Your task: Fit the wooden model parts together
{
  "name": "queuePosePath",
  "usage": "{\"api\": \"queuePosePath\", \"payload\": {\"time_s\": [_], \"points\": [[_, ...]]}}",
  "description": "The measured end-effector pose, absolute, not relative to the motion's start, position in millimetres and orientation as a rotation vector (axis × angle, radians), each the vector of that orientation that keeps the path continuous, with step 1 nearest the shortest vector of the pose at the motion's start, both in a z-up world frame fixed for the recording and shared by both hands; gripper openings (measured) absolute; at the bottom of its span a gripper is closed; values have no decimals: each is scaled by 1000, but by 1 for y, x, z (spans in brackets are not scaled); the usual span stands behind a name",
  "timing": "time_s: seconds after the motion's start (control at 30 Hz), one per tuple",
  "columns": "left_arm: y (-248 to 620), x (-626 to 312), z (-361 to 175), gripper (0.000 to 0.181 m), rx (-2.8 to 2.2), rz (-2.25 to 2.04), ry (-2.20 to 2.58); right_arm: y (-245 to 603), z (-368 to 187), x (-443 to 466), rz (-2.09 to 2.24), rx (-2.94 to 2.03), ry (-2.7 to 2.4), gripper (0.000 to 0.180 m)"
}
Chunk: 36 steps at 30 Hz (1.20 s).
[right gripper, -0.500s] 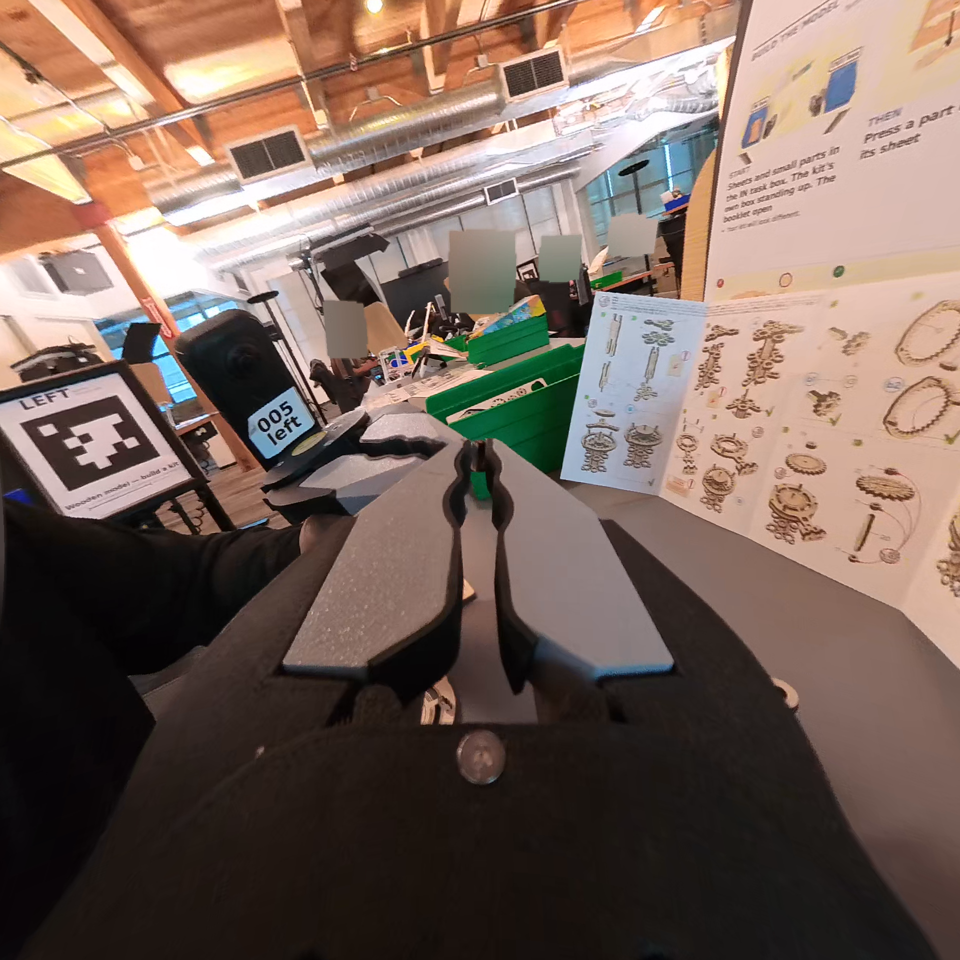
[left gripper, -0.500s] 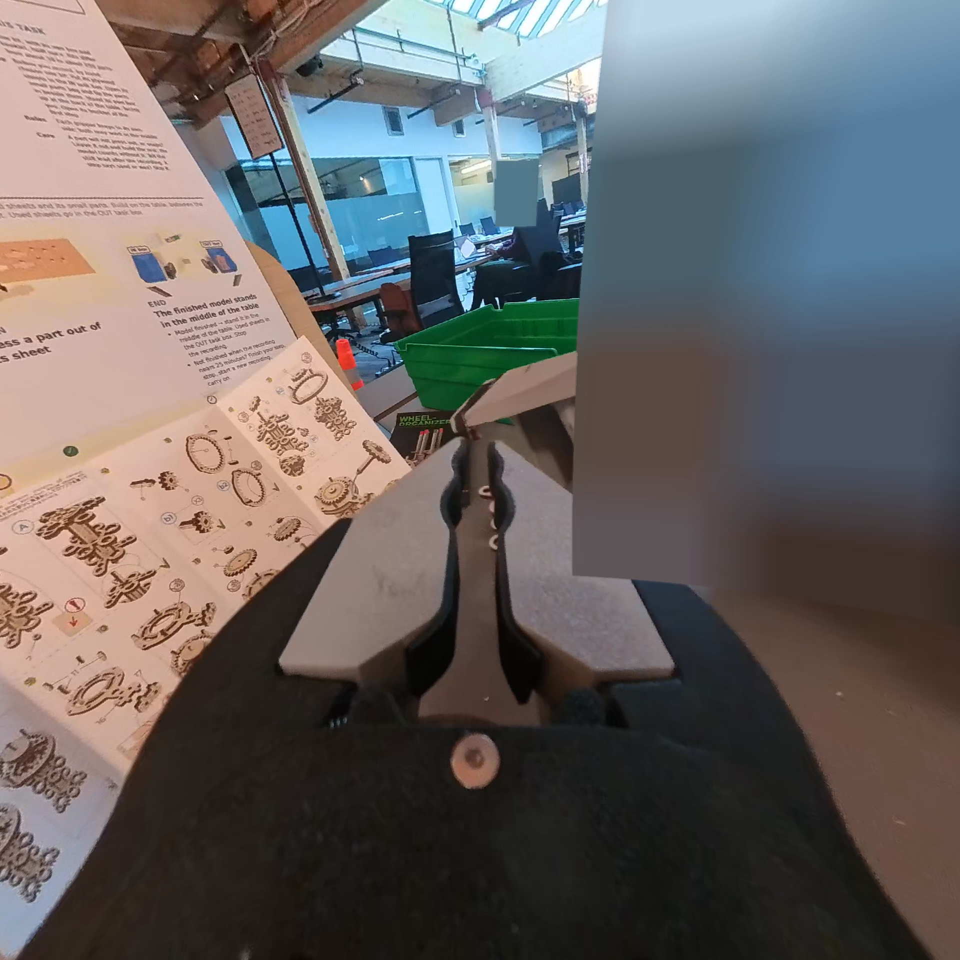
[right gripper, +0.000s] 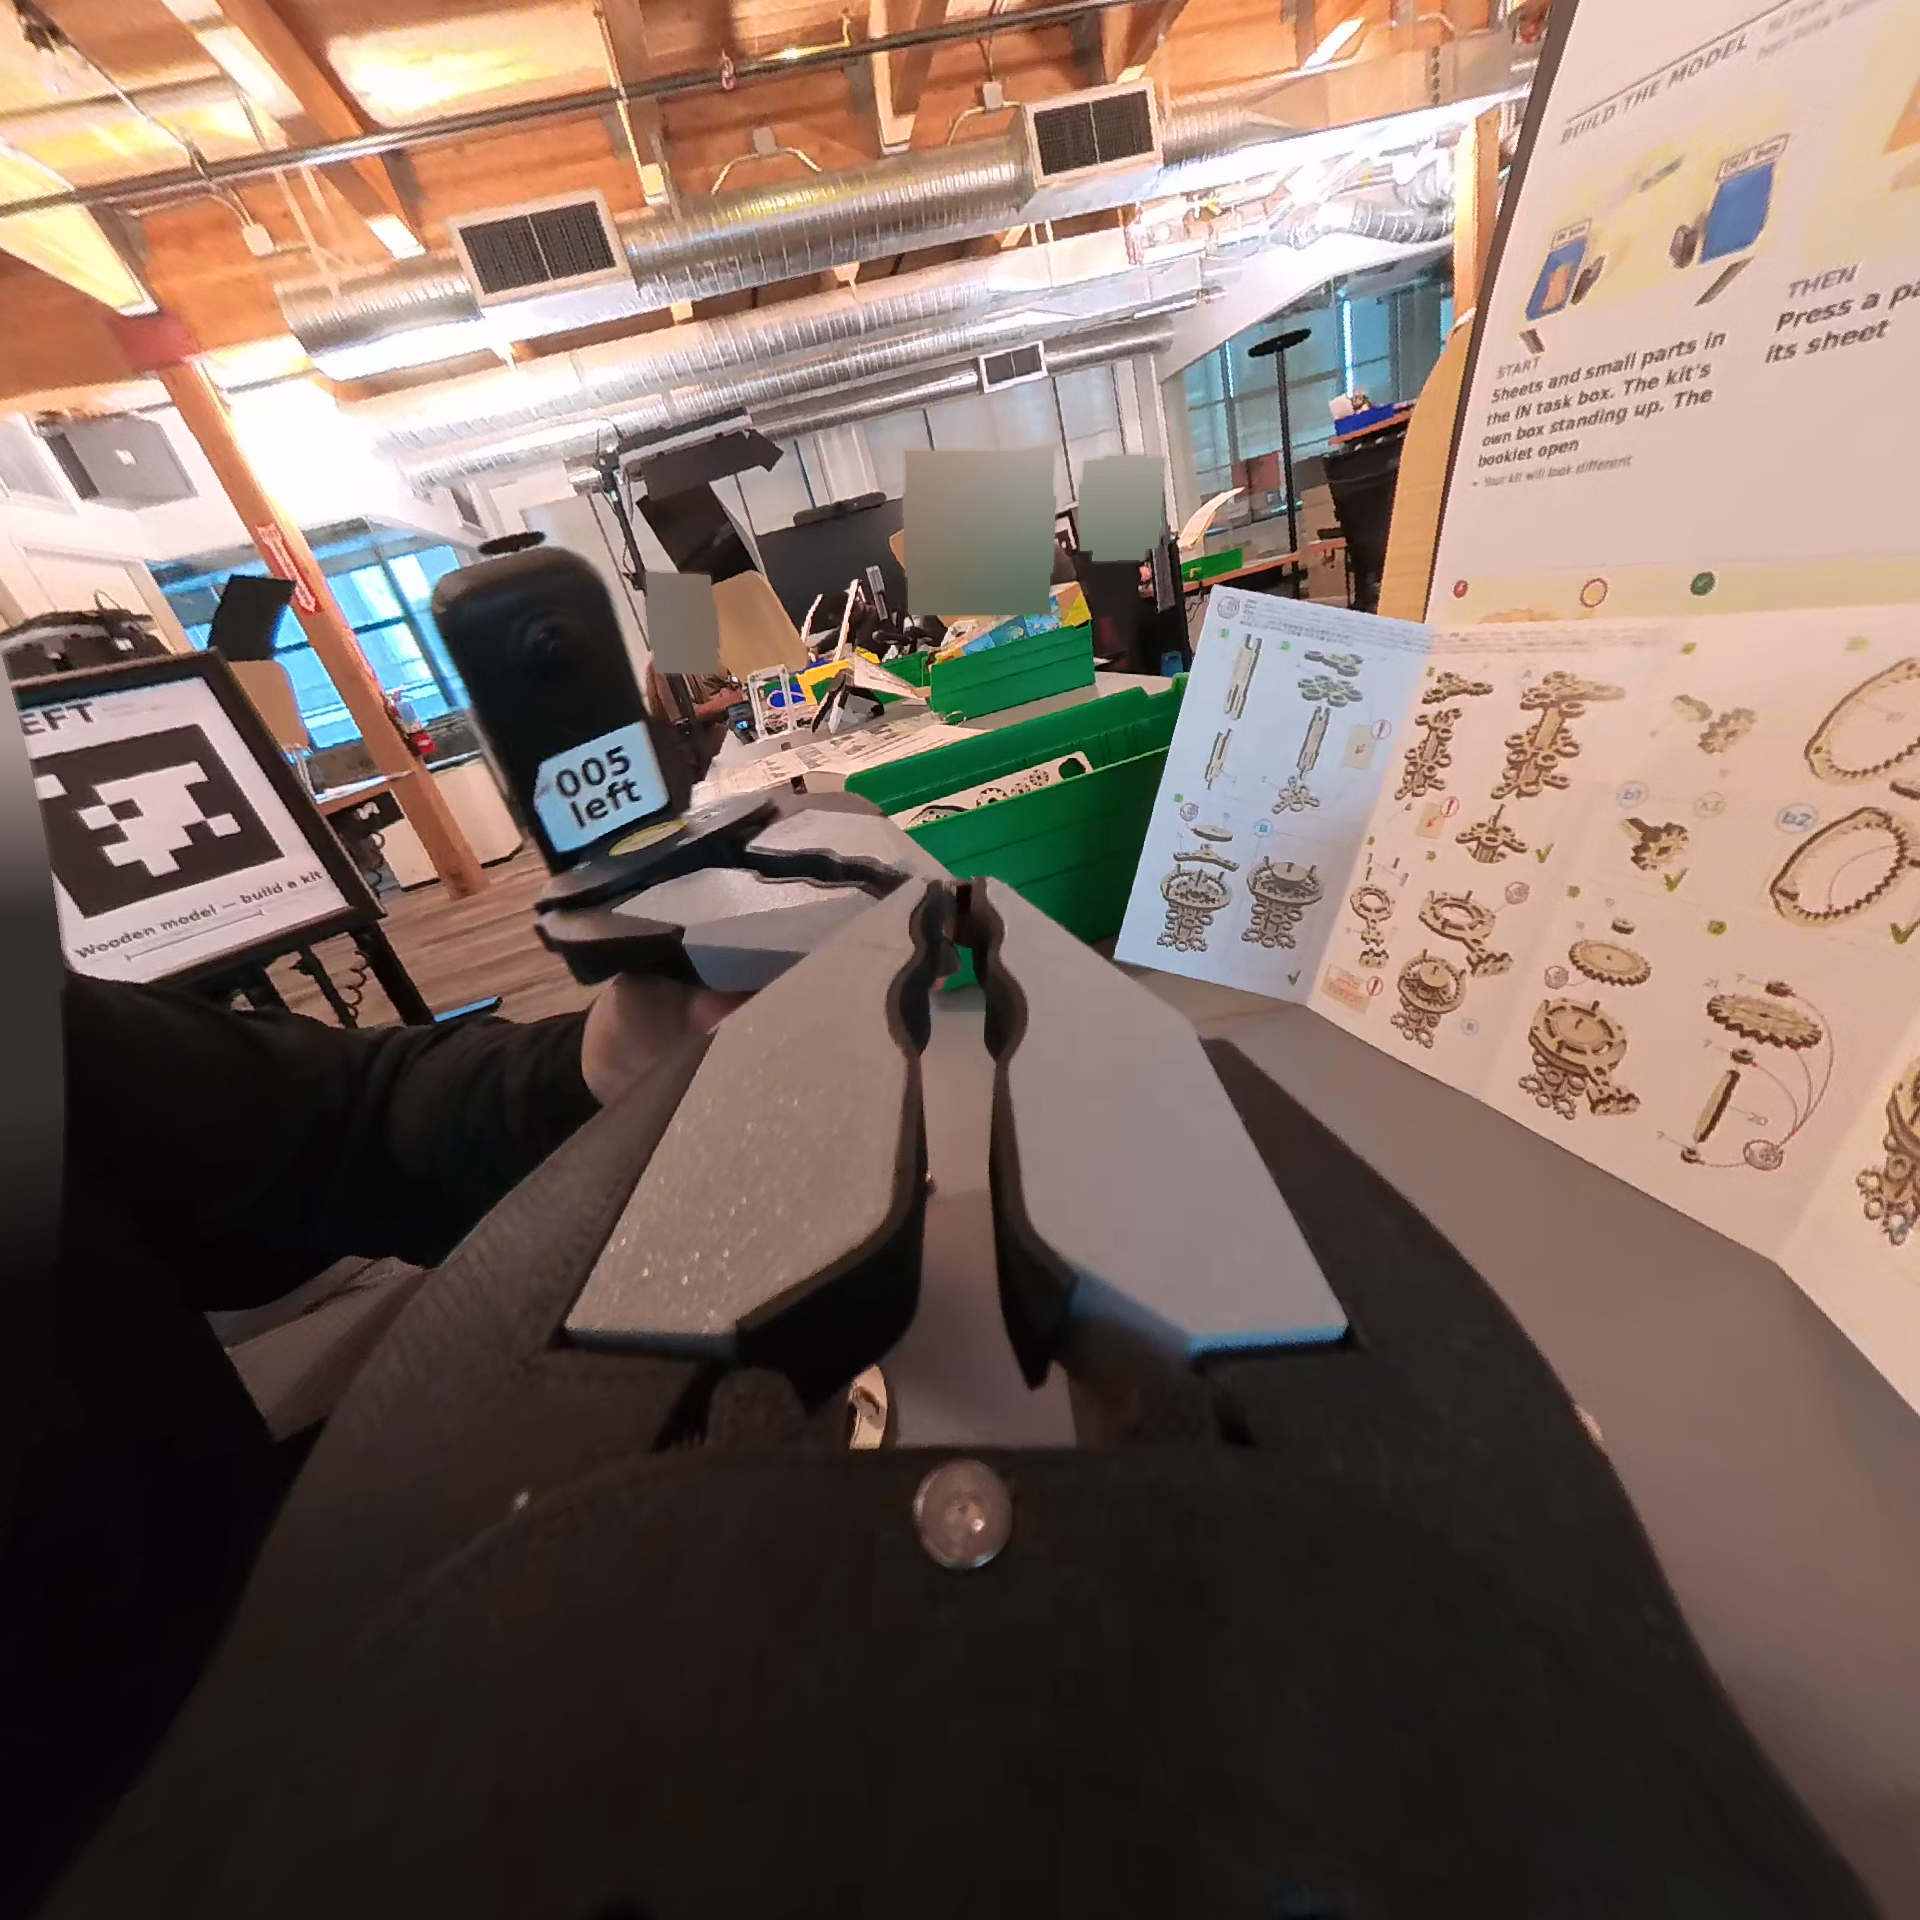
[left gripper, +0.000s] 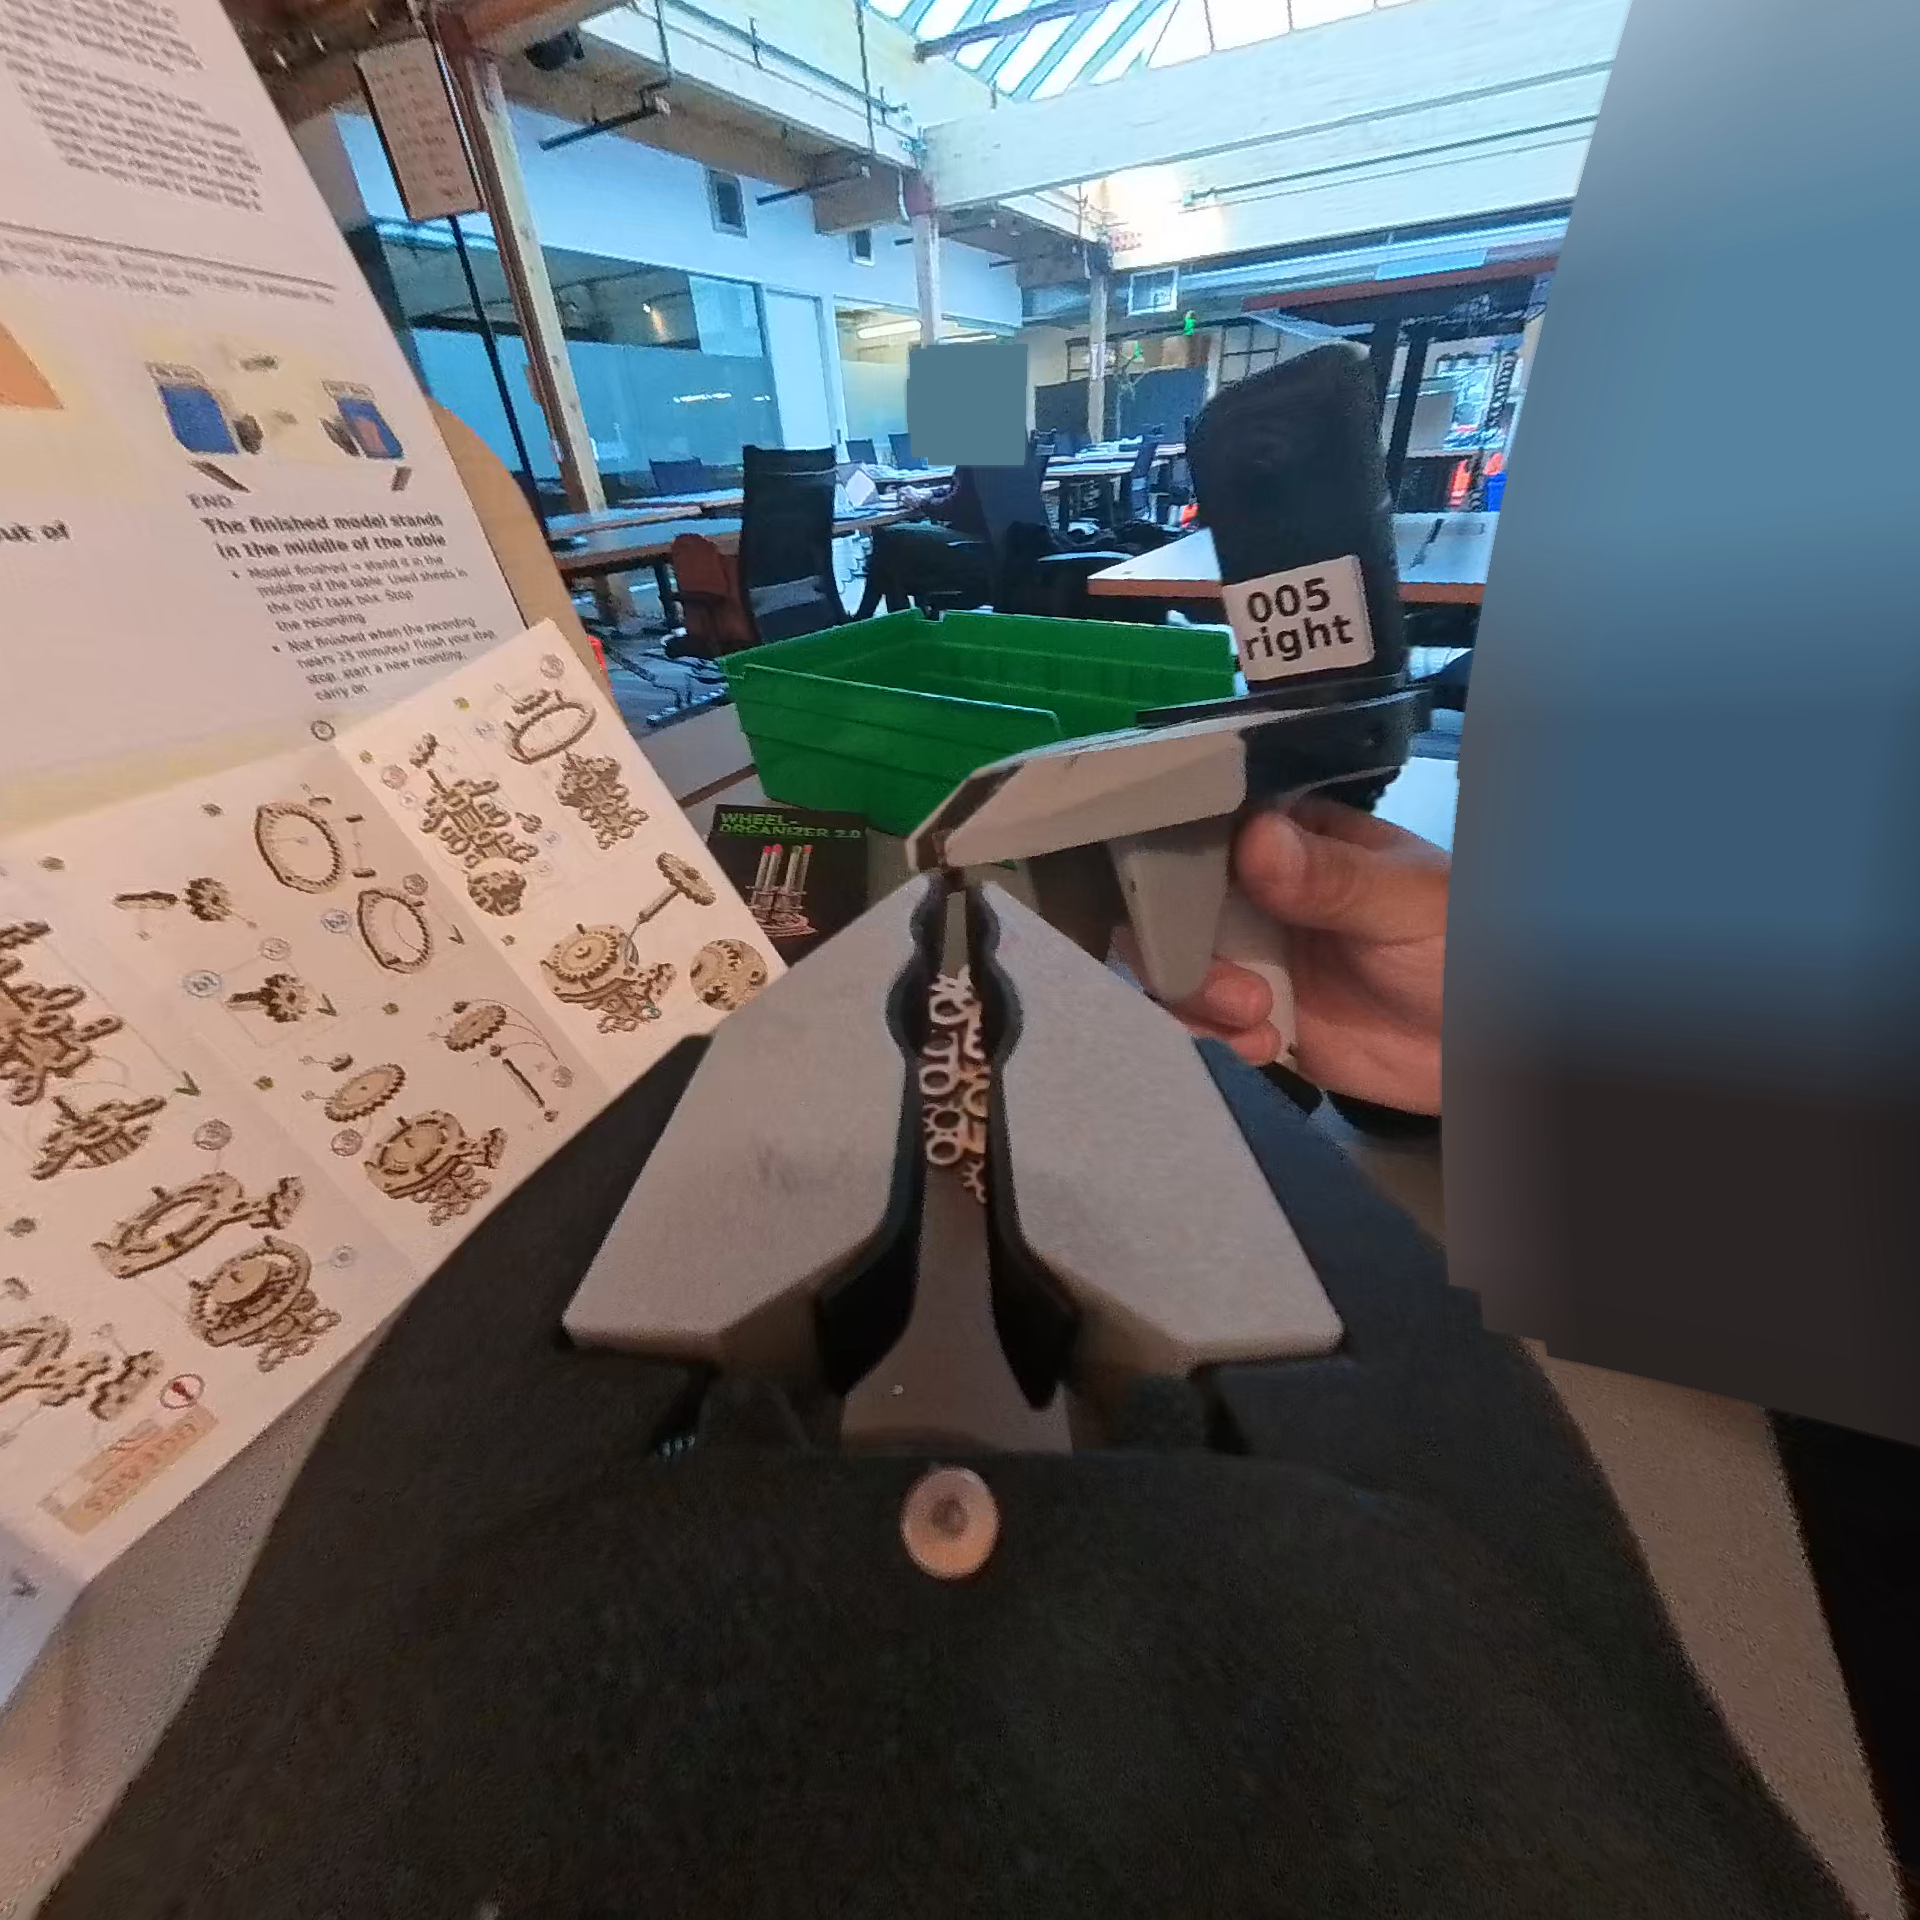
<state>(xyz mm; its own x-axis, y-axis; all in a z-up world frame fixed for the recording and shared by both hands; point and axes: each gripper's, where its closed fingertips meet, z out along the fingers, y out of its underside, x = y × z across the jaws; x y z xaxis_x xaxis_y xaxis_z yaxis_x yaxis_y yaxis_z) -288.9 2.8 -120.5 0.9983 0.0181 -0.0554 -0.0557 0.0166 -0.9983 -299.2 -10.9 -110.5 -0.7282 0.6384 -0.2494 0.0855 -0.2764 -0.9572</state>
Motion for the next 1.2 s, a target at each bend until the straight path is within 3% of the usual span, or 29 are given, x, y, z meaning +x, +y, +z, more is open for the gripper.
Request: {"api": "queuePosePath", "payload": {"time_s": [0.3, 0.47, 1.03, 1.2], "points": [[3, -285, -121, 6, -1545, -156, -20, -12, -112, -299, 2044, -881, -1619, 1], [2, -285, -119, 1, -1534, -142, -2, -14, -108, -296, 2077, -861, -1631, 1], [-24, -235, -107, 0, -1453, -1000, 117, -21, -99, -251, 2199, -516, -2032, 7], [-26, -217, -120, 0, -1524, -1057, 202, -39, -107, -235, 2182, -399, -2154, 1]]}}
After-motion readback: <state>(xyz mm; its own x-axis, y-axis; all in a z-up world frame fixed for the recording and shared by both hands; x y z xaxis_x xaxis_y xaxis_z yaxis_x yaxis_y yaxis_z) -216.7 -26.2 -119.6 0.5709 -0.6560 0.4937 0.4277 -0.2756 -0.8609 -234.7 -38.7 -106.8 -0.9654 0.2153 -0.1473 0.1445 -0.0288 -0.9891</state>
